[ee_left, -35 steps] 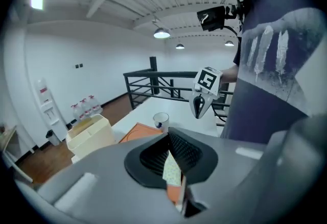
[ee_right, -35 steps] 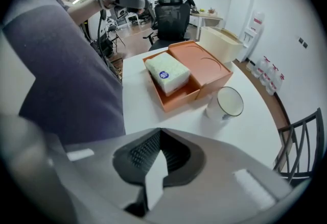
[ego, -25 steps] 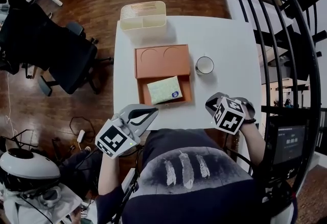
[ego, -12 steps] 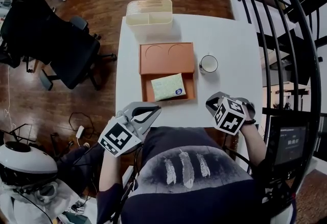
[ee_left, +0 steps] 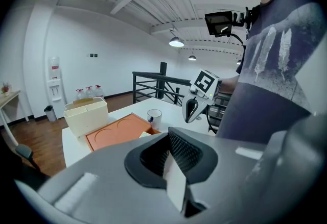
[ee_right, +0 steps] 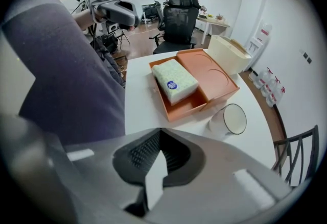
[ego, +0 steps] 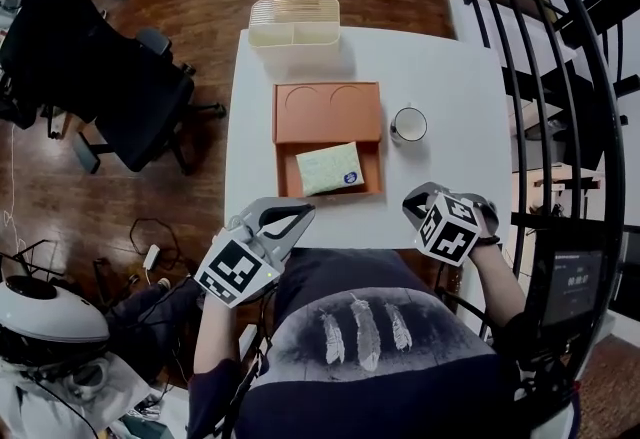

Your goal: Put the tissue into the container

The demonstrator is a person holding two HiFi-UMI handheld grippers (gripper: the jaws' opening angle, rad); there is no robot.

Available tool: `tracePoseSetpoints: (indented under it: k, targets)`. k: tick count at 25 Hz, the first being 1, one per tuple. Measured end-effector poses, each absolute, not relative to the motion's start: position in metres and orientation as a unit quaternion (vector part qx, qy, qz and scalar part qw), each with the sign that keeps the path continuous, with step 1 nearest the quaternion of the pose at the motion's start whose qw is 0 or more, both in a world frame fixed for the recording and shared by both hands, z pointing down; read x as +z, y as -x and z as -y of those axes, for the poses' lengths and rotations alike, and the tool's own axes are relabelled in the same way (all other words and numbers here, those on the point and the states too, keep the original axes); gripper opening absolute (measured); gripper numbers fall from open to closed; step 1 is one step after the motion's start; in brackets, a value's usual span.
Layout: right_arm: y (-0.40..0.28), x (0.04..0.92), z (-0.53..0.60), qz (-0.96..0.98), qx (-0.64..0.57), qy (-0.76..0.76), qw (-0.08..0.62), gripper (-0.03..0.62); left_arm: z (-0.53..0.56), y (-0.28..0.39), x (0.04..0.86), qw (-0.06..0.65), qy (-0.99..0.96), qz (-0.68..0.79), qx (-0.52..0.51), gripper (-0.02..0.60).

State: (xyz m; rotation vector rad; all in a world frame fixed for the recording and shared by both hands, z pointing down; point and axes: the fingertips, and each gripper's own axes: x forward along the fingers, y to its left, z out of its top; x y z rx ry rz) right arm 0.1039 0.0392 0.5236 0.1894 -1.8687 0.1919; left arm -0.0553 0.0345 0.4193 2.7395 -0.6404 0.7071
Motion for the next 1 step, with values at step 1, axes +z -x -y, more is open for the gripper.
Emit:
tracePoseSetpoints:
  k: [1]
  targets:
    - [-0.1030, 0.5250, -0.0407, 0.801, 0.082, -0.081, 0.587, 0.003, -0.0357, 0.0564, 0.4202, 0.119, -0.938, 0.220, 0.241, 0.014]
